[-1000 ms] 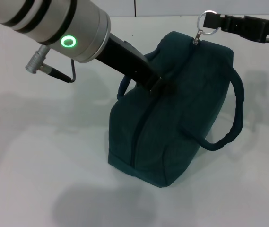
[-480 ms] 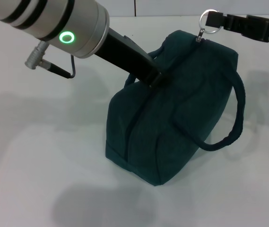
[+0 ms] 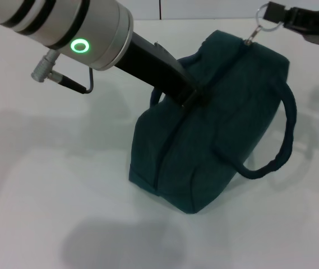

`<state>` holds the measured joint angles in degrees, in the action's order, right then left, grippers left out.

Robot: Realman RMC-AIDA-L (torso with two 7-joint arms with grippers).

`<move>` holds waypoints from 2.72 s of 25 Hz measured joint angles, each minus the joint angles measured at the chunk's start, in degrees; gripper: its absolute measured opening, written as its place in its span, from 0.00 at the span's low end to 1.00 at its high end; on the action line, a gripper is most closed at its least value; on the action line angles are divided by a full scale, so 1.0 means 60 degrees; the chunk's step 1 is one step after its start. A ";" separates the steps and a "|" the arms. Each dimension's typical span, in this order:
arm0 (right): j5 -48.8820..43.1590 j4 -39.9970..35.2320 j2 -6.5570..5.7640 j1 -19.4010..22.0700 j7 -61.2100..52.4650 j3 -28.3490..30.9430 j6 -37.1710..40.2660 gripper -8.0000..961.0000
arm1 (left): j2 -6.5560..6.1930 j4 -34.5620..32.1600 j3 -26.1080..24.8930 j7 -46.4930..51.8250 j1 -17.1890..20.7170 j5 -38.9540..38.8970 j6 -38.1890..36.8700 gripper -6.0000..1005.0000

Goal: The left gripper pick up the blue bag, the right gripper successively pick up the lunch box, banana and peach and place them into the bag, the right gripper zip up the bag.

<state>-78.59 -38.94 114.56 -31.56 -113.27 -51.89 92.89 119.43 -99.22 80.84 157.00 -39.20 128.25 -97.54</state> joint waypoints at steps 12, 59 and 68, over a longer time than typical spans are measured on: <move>0.0019 0.1039 -0.0096 0.0147 0.0023 0.0805 -0.0372 0.06 | -0.0013 -0.0032 -0.0406 -0.0543 0.0040 -0.0731 -0.0017 0.07; 0.0098 0.1791 -0.0022 0.0754 0.2939 0.0962 -0.1306 0.36 | 0.0039 0.1918 -0.1462 -0.2883 0.0621 -0.1734 0.1647 0.12; 0.0142 0.1760 -0.0046 0.1256 0.3109 0.1118 -0.1040 0.59 | 0.0042 0.2495 -0.1648 -0.2988 0.0749 -0.1381 0.2374 0.13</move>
<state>-77.74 -28.38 114.29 -24.02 -94.61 -45.18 86.65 119.68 -84.24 70.95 139.08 -34.70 119.97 -83.30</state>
